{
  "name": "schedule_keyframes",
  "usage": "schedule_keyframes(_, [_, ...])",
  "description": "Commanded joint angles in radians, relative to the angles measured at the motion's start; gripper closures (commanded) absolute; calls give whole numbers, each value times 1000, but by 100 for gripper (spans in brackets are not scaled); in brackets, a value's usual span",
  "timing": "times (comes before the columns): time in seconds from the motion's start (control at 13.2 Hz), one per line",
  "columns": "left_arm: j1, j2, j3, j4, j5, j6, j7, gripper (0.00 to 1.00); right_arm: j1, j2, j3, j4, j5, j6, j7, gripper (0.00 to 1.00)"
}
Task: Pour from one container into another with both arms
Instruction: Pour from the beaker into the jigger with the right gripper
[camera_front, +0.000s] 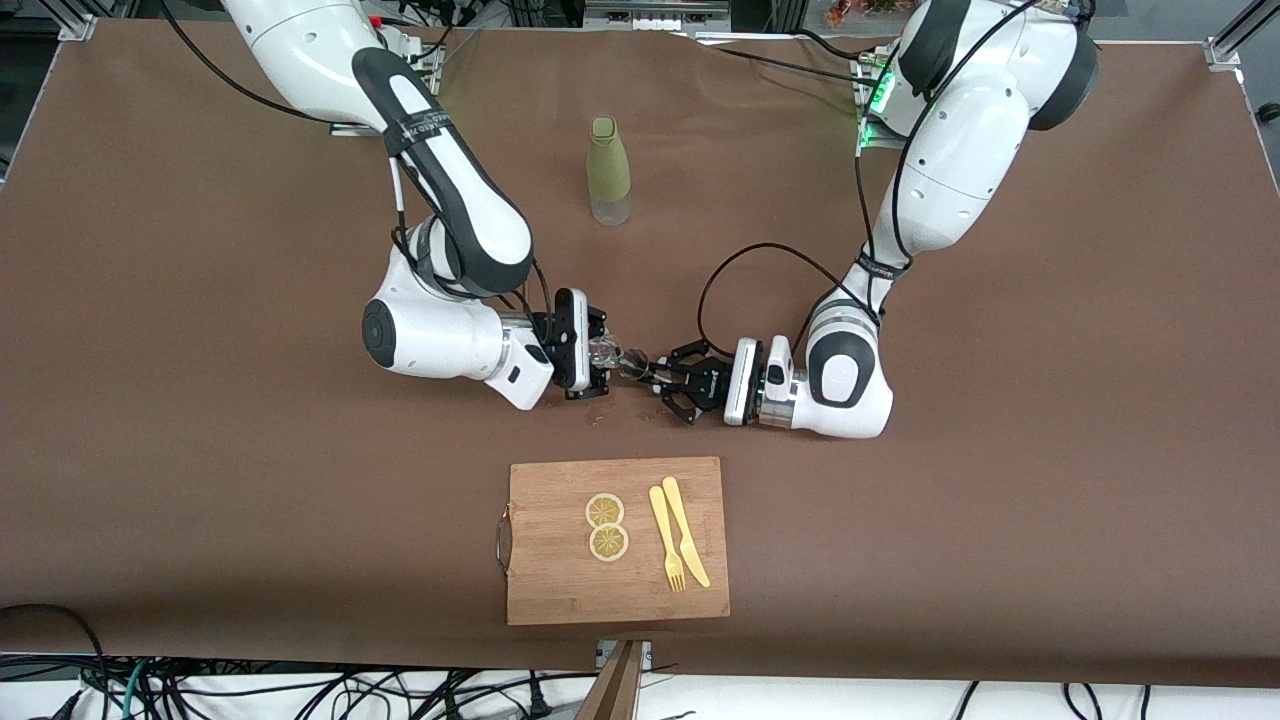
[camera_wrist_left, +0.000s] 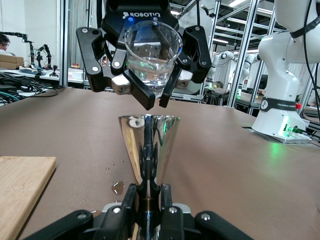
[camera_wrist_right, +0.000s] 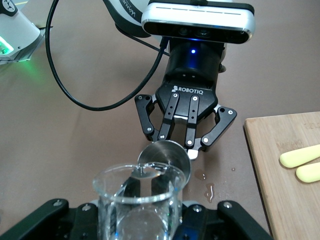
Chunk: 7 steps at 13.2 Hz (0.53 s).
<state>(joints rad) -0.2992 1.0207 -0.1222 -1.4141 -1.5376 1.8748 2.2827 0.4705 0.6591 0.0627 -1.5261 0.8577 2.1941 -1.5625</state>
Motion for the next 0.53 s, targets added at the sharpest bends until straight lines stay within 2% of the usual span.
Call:
schedule_keyframes(0.0, [-8, 18, -2, 24, -44, 9, 47, 100, 22, -21, -11, 4, -48, 13, 61, 100])
schedule_keyframes(0.23, [-8, 18, -4, 24, -45, 7, 47, 100, 31, -19, -6, 24, -126, 15, 130, 100])
schedule_keyframes(0.46, [-8, 18, -4, 24, -47, 7, 49, 100, 37, -19, -7, 26, -129, 21, 137, 100])
